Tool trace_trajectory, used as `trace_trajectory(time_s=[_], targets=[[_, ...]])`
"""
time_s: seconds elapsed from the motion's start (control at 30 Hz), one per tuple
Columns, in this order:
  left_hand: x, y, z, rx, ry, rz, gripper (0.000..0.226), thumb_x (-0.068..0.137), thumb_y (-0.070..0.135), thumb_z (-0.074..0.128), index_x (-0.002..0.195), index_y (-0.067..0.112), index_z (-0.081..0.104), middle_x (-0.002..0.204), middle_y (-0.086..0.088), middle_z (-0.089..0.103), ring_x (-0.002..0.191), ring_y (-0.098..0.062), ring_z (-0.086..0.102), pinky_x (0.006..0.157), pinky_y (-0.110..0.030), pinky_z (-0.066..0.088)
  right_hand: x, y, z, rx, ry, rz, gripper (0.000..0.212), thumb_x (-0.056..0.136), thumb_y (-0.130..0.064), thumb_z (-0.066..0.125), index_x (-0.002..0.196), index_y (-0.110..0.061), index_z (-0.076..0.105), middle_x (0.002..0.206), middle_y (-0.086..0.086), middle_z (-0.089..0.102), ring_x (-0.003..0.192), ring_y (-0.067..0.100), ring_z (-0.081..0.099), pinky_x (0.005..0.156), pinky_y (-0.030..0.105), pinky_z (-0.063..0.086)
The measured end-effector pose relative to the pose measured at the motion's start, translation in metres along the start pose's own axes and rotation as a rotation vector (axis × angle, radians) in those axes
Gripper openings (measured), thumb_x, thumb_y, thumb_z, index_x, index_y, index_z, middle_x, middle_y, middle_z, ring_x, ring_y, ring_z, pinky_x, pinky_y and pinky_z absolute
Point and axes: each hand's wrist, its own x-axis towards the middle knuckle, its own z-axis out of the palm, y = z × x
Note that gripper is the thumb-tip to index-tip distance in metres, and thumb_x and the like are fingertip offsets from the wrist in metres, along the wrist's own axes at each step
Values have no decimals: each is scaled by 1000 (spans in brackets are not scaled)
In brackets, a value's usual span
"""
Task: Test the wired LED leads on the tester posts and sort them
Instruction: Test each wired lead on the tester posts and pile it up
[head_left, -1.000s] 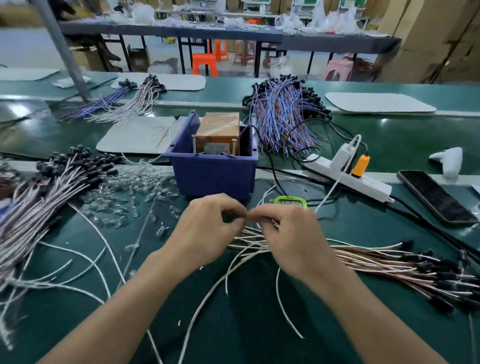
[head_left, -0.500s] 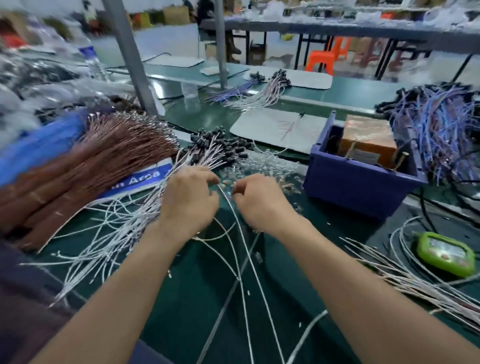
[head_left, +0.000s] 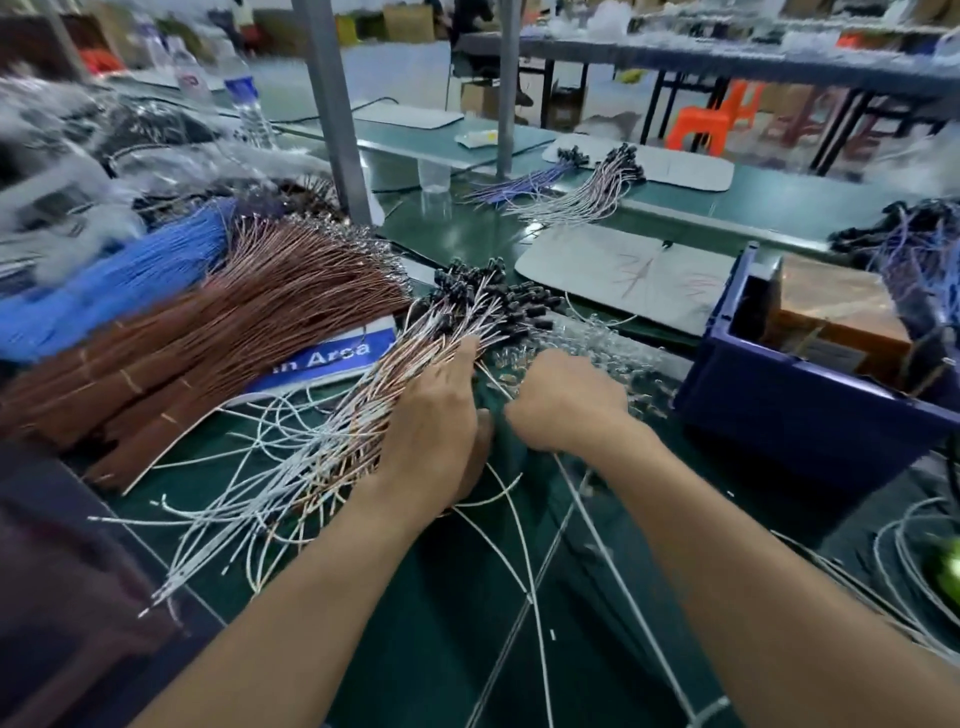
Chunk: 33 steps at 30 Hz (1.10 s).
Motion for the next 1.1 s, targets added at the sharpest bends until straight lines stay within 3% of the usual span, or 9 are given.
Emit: trace_trajectory(time_s=[0.1, 0.2, 0.3, 0.5, 0.63, 0.7, 0.8, 0.93, 1.1], targets=[[1, -1, 5, 23, -30, -1, 70, 96, 19, 64, 158, 15, 31, 116, 1, 63, 95, -10, 44, 86, -18, 28, -4, 18, -22, 299, -41, -26, 21, 81, -20, 67, 66, -6, 62, 65, 8, 61, 63, 21, 56, 61, 36, 49], [6, 2, 8, 32, -32, -58, 65, 93, 18, 65, 153, 15, 40, 119, -4, 63, 97, -15, 49, 90, -23, 36, -14, 27, -35, 426, -93, -77, 14, 81, -8, 71, 79, 6, 72, 69, 14, 65, 65, 21, 56, 64, 40, 50], [5, 2, 11, 24, 17, -107, 65, 87, 21, 72, 147, 13, 46, 116, -7, 65, 96, -19, 53, 87, -30, 44, -25, 32, -36, 539, -161, -107, 17, 87, -2, 67, 70, -1, 70, 63, 12, 66, 61, 22, 59, 58, 32, 49], [5, -5, 14, 1, 74, -120, 62, 84, 23, 70, 141, 12, 49, 118, -7, 65, 106, -23, 57, 92, -36, 48, -50, 49, -48, 920, -315, -207, 20, 102, -4, 56, 83, -10, 58, 67, 13, 69, 49, 20, 61, 42, 21, 41], [6, -4, 13, 26, 102, -95, 53, 91, 29, 72, 137, 10, 56, 115, -7, 69, 101, -21, 61, 91, -33, 50, -62, 61, -58, 1012, -251, -258, 19, 102, -7, 57, 84, -11, 59, 65, 11, 66, 47, 19, 55, 41, 21, 37], [7, 1, 5, -13, 163, -97, 46, 92, 27, 72, 135, 14, 61, 107, -4, 72, 90, -15, 59, 83, -25, 46, -64, 65, -62, 1081, -207, -273, 18, 102, -7, 56, 85, -11, 58, 66, 11, 66, 49, 21, 55, 44, 24, 38], [7, 19, -13, -352, 163, -47, 32, 90, 26, 73, 122, 27, 70, 98, 11, 72, 83, 0, 62, 81, -9, 43, -66, 67, -65, 1199, -153, -266, 16, 103, -7, 55, 87, -11, 57, 68, 11, 66, 53, 23, 55, 48, 25, 42], [6, 77, -33, -1262, -273, -261, 23, 89, 28, 65, 109, 28, 76, 93, 1, 77, 82, -13, 70, 74, -24, 55, -71, 68, -71, 1261, -84, -257, 15, 101, -5, 57, 88, -10, 61, 65, 10, 64, 55, 23, 53, 54, 29, 44], [6, 118, -45, -1527, -275, -323, 8, 93, 12, 67, 90, 13, 74, 79, -5, 73, 68, -13, 66, 63, -20, 52, -91, 86, -92, 1254, -4, -298, 9, 98, -2, 61, 96, -9, 66, 67, 11, 65, 55, 22, 52, 59, 35, 40]])
